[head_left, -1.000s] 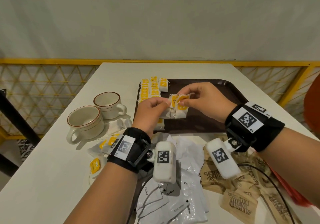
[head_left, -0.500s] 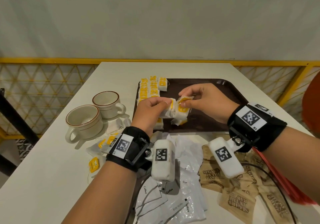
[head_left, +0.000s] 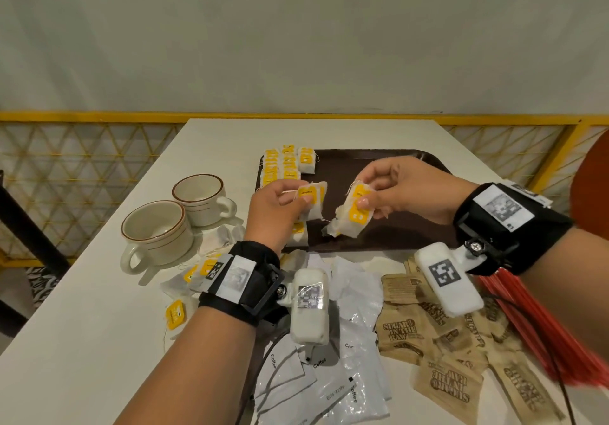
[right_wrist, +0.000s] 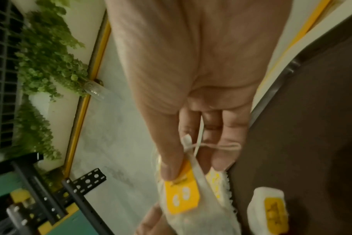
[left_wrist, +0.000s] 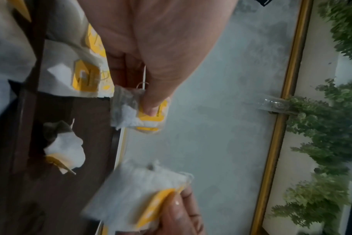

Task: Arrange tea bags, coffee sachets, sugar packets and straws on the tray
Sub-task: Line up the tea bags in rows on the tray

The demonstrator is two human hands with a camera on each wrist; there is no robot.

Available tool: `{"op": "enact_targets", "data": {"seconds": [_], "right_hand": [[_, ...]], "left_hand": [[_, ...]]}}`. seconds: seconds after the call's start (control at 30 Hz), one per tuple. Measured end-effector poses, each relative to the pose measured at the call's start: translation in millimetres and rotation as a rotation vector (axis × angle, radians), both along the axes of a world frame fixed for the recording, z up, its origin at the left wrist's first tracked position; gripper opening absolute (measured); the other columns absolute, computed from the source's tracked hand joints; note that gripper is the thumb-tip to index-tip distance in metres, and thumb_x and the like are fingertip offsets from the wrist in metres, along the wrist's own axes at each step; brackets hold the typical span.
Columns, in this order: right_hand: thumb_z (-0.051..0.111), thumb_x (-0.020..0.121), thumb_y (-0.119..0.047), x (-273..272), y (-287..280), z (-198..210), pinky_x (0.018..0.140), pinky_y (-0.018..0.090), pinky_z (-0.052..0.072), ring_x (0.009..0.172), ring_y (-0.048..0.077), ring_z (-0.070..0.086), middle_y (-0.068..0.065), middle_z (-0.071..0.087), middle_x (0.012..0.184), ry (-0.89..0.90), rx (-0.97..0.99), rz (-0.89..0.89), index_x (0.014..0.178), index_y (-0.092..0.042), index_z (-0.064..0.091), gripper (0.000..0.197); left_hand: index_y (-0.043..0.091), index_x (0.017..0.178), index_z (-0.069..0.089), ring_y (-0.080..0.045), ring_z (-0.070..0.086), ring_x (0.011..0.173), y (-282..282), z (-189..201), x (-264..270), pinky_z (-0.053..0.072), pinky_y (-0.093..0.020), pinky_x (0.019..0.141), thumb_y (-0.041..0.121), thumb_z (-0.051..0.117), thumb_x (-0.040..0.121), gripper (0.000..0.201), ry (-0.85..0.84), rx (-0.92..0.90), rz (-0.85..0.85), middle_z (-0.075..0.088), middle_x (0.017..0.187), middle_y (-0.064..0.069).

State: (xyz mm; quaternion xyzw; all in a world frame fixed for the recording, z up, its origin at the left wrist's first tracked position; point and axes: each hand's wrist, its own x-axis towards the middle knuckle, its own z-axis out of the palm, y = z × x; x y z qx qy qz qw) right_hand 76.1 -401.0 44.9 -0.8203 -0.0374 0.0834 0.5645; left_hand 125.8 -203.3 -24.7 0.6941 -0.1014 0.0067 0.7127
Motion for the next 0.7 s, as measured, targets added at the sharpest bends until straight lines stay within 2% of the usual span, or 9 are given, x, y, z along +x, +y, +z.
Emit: {"op": "enact_targets", "data": {"seconds": [0.1,0.23,0.33,0.4,0.53,0.63,0.7], "right_hand": [[0.071,0.069,-0.003,-4.7,11.3,3.0,0.067,0.027,0.059,0.08,0.022,0.069,0.015,0.07,0.092,0.082,0.1,0.102,0.102,-0.005,0.062,0.033],[0.073,0.076,0.003,0.3,24.1,-0.1,0.08,0.038,0.057,0.089,0.027,0.068,0.018,0.07,0.101,-0.066,-0.151,0.082,0.104,-0.007,0.064,0.031],[0.075,0.075,0.001,5.7,26.2,-3.9,0.075,0.033,0.058,0.08,0.02,0.067,0.017,0.07,0.097,-0.148,-0.195,0.018,0.1,-0.008,0.066,0.027],[0.076,0.075,0.0,7.2,25.8,-5.6,0.073,0.029,0.058,0.079,0.018,0.068,0.015,0.07,0.096,-0.16,-0.193,-0.01,0.098,-0.008,0.067,0.026],[0.076,0.075,-0.001,9.6,24.3,-6.0,0.071,0.025,0.058,0.081,0.017,0.069,0.013,0.071,0.095,-0.158,-0.185,-0.035,0.097,-0.01,0.067,0.025],[0.076,0.075,-0.002,10.2,24.1,-6.6,0.075,0.032,0.058,0.085,0.024,0.069,0.016,0.07,0.095,-0.142,-0.158,-0.046,0.095,-0.012,0.067,0.024],[0.077,0.074,-0.002,10.0,24.1,-7.8,0.075,0.034,0.058,0.085,0.026,0.069,0.018,0.07,0.096,-0.136,-0.14,-0.057,0.096,-0.011,0.067,0.026]], "left_hand": [[0.021,0.086,0.068,-0.018,0.067,0.08,-2.8,1.3,-2.8,0.056,-0.028,0.075,0.002,0.07,0.081,0.02,-0.006,0.009,-0.032,0.073,0.091,-0.01],[0.018,0.085,0.068,-0.017,0.068,0.08,-5.3,1.3,-4.1,0.056,-0.033,0.078,0.002,0.071,0.08,0.017,-0.014,0.018,-0.096,0.073,0.086,-0.008],[0.019,0.086,0.071,-0.014,0.067,0.079,-4.8,2.1,-3.8,0.054,-0.03,0.074,0.005,0.068,0.084,0.015,-0.011,0.017,-0.14,0.073,0.083,-0.002],[0.021,0.087,0.073,-0.012,0.067,0.079,-3.6,2.5,-4.4,0.051,-0.026,0.071,0.01,0.066,0.086,0.012,0.008,-0.001,-0.164,0.073,0.083,0.001],[0.019,0.092,0.074,-0.021,0.067,0.088,-4.4,2.6,-3.6,0.054,-0.032,0.081,0.014,0.06,0.092,0.015,0.04,-0.008,-0.16,0.074,0.093,-0.005],[0.015,0.093,0.074,-0.026,0.068,0.094,-4.2,4.0,-4.9,0.055,-0.035,0.085,0.014,0.064,0.089,0.011,0.06,-0.003,-0.181,0.073,0.097,-0.01],[0.011,0.096,0.072,-0.023,0.069,0.091,-3.8,3.6,-6.3,0.055,-0.033,0.084,0.011,0.071,0.082,0.014,0.039,0.03,-0.198,0.073,0.095,-0.011]]}}
